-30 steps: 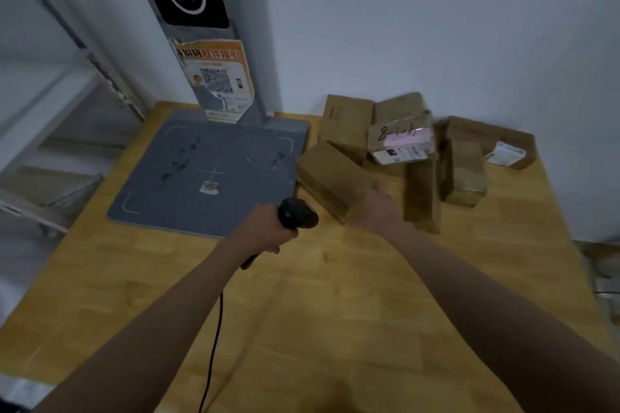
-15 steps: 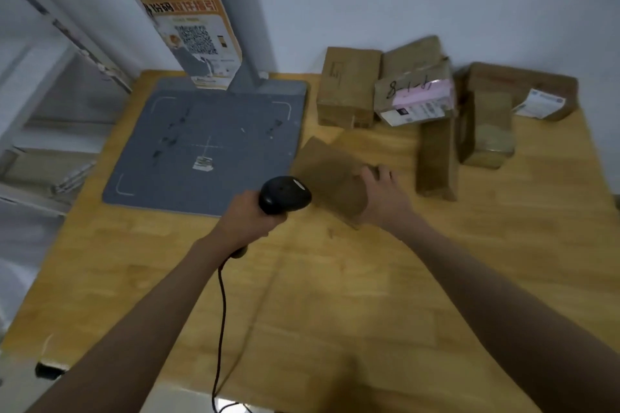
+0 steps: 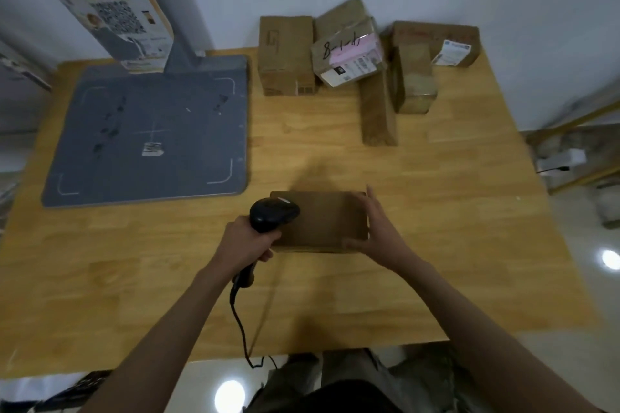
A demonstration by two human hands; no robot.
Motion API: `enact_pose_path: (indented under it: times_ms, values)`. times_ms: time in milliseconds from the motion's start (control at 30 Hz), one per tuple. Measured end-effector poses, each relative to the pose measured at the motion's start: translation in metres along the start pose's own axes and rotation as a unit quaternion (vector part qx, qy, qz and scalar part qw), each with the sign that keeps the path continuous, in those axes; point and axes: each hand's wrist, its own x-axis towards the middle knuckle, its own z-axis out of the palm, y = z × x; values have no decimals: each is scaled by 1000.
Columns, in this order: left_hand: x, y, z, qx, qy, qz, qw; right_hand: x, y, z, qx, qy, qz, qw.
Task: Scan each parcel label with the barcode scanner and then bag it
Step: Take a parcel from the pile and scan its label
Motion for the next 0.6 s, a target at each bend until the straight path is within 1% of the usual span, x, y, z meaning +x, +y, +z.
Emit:
enact_pose_path:
  times_ms: [67,133,167,233,367,433,500,600]
  values:
    - [0,1,3,-6,1,3,1000,-2,2,5,113,67,82,988]
    - [2,3,4,-8,9,6,1000,0,0,6,167,71,148,972]
    - [2,3,3,-5,15,11,1000,0,-2,5,170,65,158,971]
    - [3,3,1,1,26,29,999,1,-4,1,170,73,148,972]
    - [5,-1,0,0,33,73,997,-4,-6,-5,196,105,100,970]
    - [7,-4,1,6,31,94,995,-6,-4,-2,223,112,75,965]
    - [7,-9,1,8,28,94,995,-8,-6,2,255,117,65,958]
    - [5,-16,-5,5,20,76,997,-11,-10,10,276,132,78,949]
